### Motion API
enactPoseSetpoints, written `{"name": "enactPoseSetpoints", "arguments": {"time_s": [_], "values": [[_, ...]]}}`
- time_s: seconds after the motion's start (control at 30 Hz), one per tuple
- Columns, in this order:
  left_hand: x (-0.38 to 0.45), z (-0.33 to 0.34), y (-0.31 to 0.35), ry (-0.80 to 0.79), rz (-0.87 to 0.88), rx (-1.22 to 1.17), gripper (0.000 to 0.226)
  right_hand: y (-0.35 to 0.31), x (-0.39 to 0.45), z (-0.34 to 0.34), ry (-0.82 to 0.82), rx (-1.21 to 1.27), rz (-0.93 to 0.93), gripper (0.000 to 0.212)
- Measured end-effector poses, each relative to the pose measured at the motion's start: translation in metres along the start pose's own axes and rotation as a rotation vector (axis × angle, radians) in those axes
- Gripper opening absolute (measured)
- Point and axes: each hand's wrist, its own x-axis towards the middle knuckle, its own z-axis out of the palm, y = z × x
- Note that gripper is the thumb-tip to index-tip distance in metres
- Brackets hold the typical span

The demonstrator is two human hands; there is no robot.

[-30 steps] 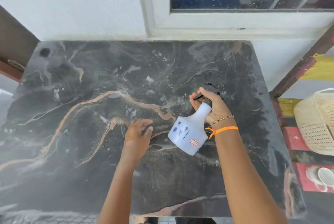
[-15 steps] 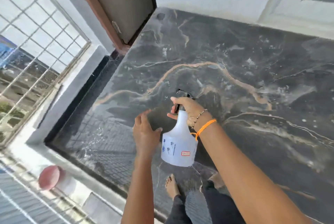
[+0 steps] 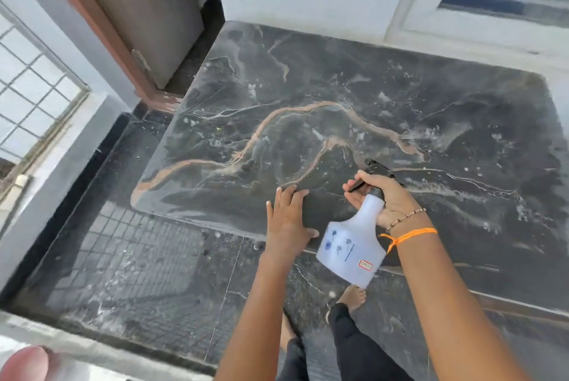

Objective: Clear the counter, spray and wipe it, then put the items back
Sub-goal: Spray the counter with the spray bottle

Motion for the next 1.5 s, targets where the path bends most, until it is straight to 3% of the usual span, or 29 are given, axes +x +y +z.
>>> {"name": "enactPoseSetpoints", "arguments": {"time_s": [0.2,0.47,0.57,0.7,0.8,0.97,1.2,1.5], "values": [[-0.007,0.033,0.035,-0.112,0.176,0.032,0.071,-0.021,-0.009,-0.036,0.250,0.039,-0.064,0.027],[-0.009,0.056,0.056,-0.176,0.202,0.074,0.086,-0.029,-0.033,-0.099,0.119,0.268,-0.119,0.033],[-0.012,0.072,0.079,-0.208,0.234,0.081,0.092,-0.037,-0.048,-0.139,0.168,0.238,-0.157,0.042],[-0.022,0.103,0.117,-0.253,0.296,0.099,0.086,-0.062,-0.060,-0.189,0.254,0.351,-0.175,0.029],[-0.030,0.128,0.144,-0.291,0.324,0.137,0.085,-0.087,-0.063,-0.214,0.315,0.295,-0.173,0.026],[-0.037,0.161,0.175,-0.240,0.327,0.220,0.086,-0.104,-0.074,-0.252,0.377,0.254,-0.172,0.028],[-0.034,0.177,0.201,-0.208,0.265,0.314,0.091,-0.074,-0.115,-0.306,0.370,0.388,-0.213,0.021],[-0.043,0.176,0.187,-0.146,0.285,0.306,0.085,-0.034,-0.136,-0.307,0.547,0.396,-0.159,0.027]]}}
